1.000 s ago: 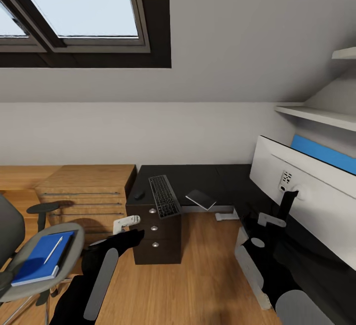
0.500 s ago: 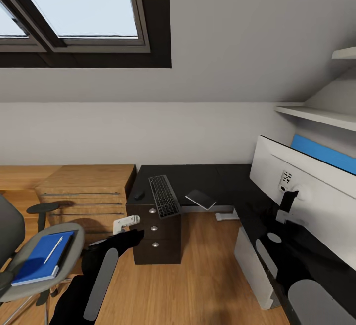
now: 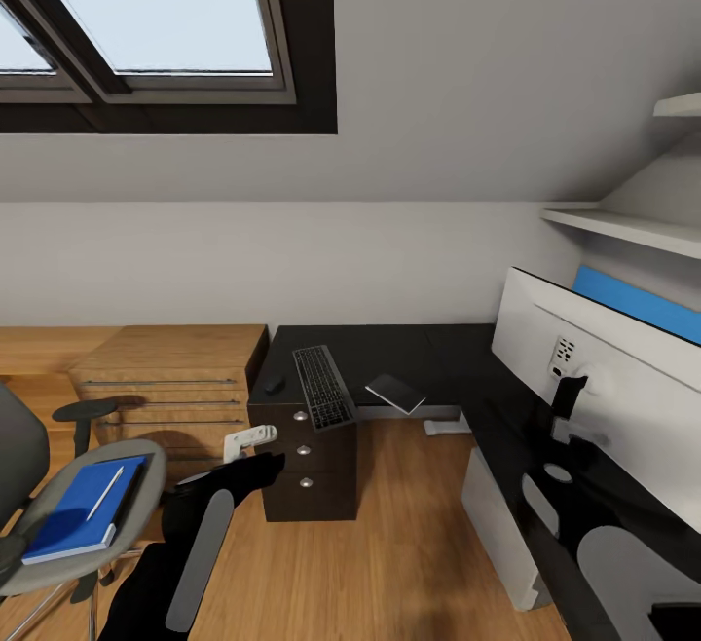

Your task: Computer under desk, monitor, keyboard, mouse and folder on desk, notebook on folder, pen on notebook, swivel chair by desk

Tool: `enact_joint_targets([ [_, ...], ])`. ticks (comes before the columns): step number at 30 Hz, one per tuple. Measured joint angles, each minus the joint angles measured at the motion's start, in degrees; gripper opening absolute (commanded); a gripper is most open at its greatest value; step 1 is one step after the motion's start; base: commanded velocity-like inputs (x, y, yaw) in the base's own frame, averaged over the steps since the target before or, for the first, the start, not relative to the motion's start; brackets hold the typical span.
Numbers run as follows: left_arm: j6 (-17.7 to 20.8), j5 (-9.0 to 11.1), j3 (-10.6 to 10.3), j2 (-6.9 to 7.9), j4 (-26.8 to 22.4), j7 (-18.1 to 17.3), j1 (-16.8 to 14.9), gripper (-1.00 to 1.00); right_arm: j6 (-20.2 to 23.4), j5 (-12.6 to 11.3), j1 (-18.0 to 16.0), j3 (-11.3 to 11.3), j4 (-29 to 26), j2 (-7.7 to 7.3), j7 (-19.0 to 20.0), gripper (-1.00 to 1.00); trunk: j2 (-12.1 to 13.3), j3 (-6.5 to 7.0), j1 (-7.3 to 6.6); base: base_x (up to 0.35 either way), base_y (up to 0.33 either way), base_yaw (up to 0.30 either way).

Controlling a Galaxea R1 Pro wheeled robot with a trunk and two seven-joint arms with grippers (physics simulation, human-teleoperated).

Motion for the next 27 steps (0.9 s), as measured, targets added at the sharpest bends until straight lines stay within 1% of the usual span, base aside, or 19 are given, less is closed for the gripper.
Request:
enact_joint_targets([
  [2, -0.01, 0.03, -0.01, -0.01, 0.00, 0.00, -0.01, 1.00, -1.74, -0.05, -0.07, 0.00, 1.43, -0.36, 1.36, 1.00, 0.00, 0.00, 0.00, 0.000, 0.000, 0.000],
  [7, -0.01, 0.07, -0.02, -0.02, 0.03, -0.02, -0.02, 1.00, -4.32, -0.63, -0.14, -0.06, 3.62, -1.49, 2.93, 1.00, 0.00, 0.00, 0.00, 0.000, 0.000, 0.000],
  [11, -0.01, 0.07, -0.02, -0.02, 0.06, -0.01, 0.00, 1.00, -7.43, -0.87, -0.14, -0.07, 4.65, -1.67, 3.12, 1.00, 0.00, 0.00, 0.00, 0.000, 0.000, 0.000],
  [12, 0.00, 0.07, -0.02, -0.04, 0.17, -0.02, 0.00, 1.00, -10.17, -1.00, -0.14, -0.05, 5.93, -1.65, 3.17, 1.00, 0.00, 0.00, 0.00, 0.000, 0.000, 0.000],
  [13, 0.01, 0.07, -0.02, -0.03, 0.20, -0.04, -0.02, 1.00, -10.73, -1.01, -0.15, -0.02, 6.27, -1.62, 3.18, 1.00, 0.00, 0.00, 0.00, 0.000, 0.000, 0.000],
  [27, 0.02, 0.03, 0.02, 0.02, 0.27, -0.25, -0.01, 1.00, -11.24, -1.10, -0.15, 0.06, 6.99, -1.51, 3.39, 1.00, 0.00, 0.00, 0.00, 0.000, 0.000, 0.000],
])
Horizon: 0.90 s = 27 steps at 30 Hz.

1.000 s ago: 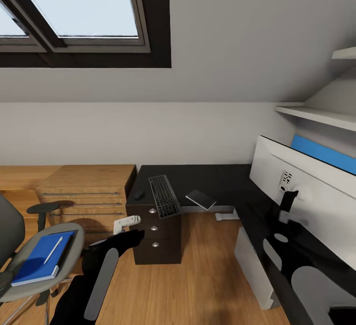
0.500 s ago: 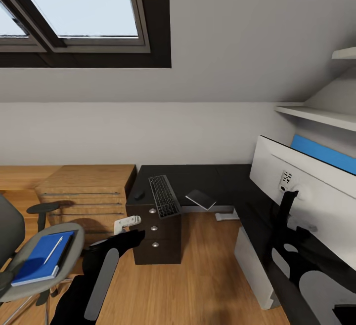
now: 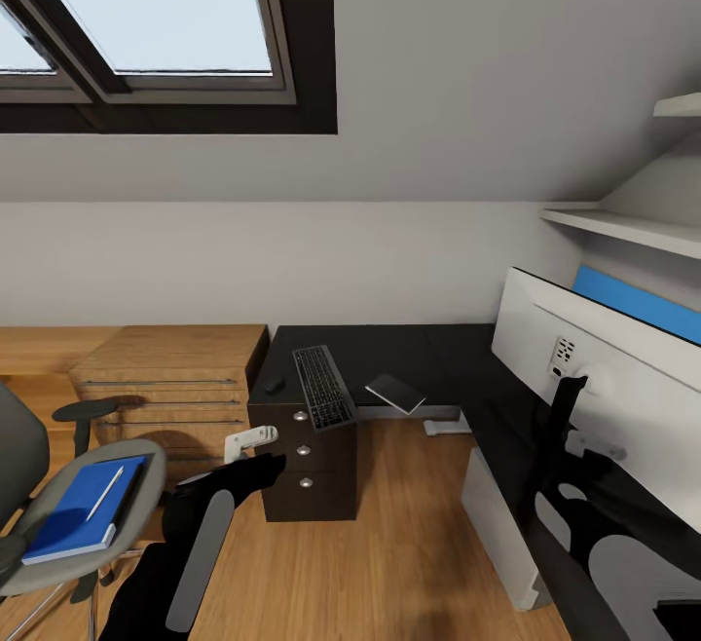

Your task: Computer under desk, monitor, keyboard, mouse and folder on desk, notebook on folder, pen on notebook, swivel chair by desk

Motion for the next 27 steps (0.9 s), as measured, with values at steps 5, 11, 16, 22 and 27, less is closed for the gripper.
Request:
enact_joint_targets([
  [5, 0.07, -0.02, 0.02, 0.04, 0.00, -0.08, -0.02, 1.00, 0.04, 0.02, 0.00, 0.03, 0.15, 0.08, 0.82, 1.00, 0.00, 0.00, 0.00, 0.000, 0.000, 0.000],
  [11, 0.10, 0.07, -0.04, -0.03, 0.00, -0.18, 0.00, 1.00, -0.08, 0.00, 0.00, 0.14, 2.94, 0.48, 1.93, 1.00, 0.00, 0.00, 0.00, 0.000, 0.000, 0.000],
  [16, 0.17, 0.04, -0.04, -0.04, 0.00, -0.19, 0.02, 1.00, -0.07, -0.02, 0.00, -0.08, 3.31, 0.52, 2.47, 1.00, 0.00, 0.00, 0.00, 0.000, 0.000, 0.000],
  [22, 0.16, 0.04, -0.06, -0.04, 0.00, -0.19, 0.02, 1.00, -0.07, -0.01, 0.00, -0.12, 4.19, 0.46, 2.53, 1.00, 0.00, 0.00, 0.00, 0.000, 0.000, 0.000],
  [27, 0.17, 0.04, -0.12, -0.04, -0.01, -0.19, 0.02, 1.00, -0.08, -0.24, 0.00, -0.11, 5.85, 0.45, 2.84, 1.00, 0.00, 0.00, 0.00, 0.000, 0.000, 0.000],
])
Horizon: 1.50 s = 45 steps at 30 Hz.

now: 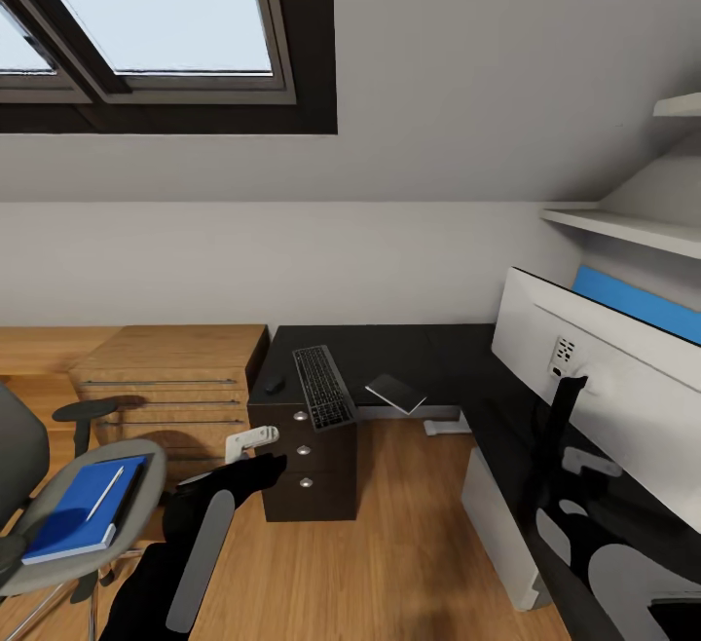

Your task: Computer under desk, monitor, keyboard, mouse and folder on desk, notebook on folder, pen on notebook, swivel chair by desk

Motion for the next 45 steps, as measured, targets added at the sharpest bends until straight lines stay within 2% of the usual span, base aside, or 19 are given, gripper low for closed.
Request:
enact_joint_targets([
  [8, -0.03, 0.00, -0.09, 0.00, 0.01, -0.07, -0.02, 1.00, -0.03, -2.27, 0.00, -0.01, 0.30, -0.08, 0.12, 1.00, 0.00, 0.00, 0.00, 0.013, -0.016, 0.000],
  [19, 0.07, 0.00, -0.10, 0.00, 0.01, -0.25, -0.02, 1.00, -0.10, -2.49, 0.00, 0.19, 0.40, -0.09, 0.29, 1.00, 0.00, 0.00, 0.00, 0.066, -0.043, 0.000],
  [27, -0.06, -0.02, -0.10, -0.04, 0.02, -0.26, -0.01, 1.00, -0.10, -2.51, 0.00, 0.12, 0.52, -0.09, 1.83, 1.00, 0.00, 0.00, -0.01, 0.148, -0.001, 0.000],
  [45, -0.09, -0.09, -0.18, -0.13, 0.91, -0.24, -0.02, 1.00, -0.11, -2.55, 0.00, 0.04, 0.54, -0.24, 1.90, 1.00, 0.00, 0.00, -0.01, 0.106, -0.016, 0.000],
])
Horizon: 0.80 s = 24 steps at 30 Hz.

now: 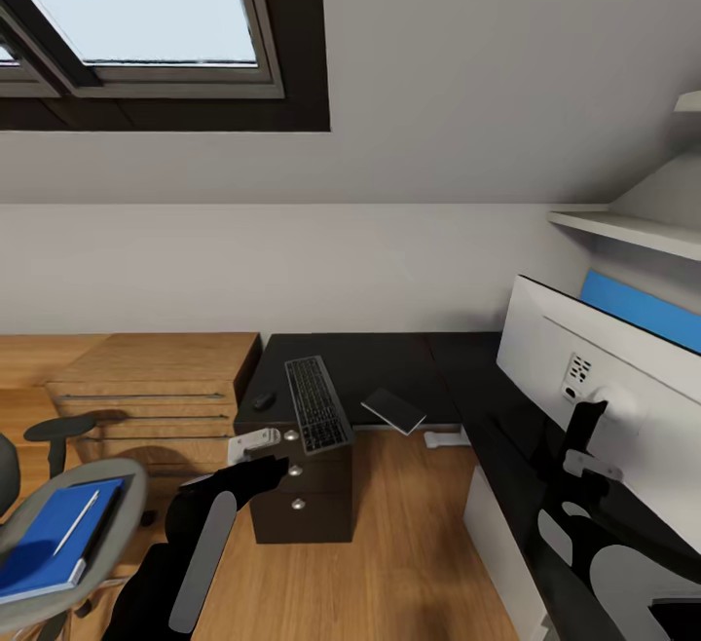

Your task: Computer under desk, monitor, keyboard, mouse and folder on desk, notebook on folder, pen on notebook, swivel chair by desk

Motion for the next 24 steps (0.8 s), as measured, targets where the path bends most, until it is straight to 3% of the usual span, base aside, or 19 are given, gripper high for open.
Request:
enact_joint_targets([
  [24, 0.01, 0.00, 0.00, 0.04, 0.07, -0.07, 0.00, 1.00, 0.00, -0.05, 0.00, -0.08, -0.04, -0.11, 0.00, 1.00, 0.00, 0.00, 0.01, 0.044, -0.038, 0.000],
])
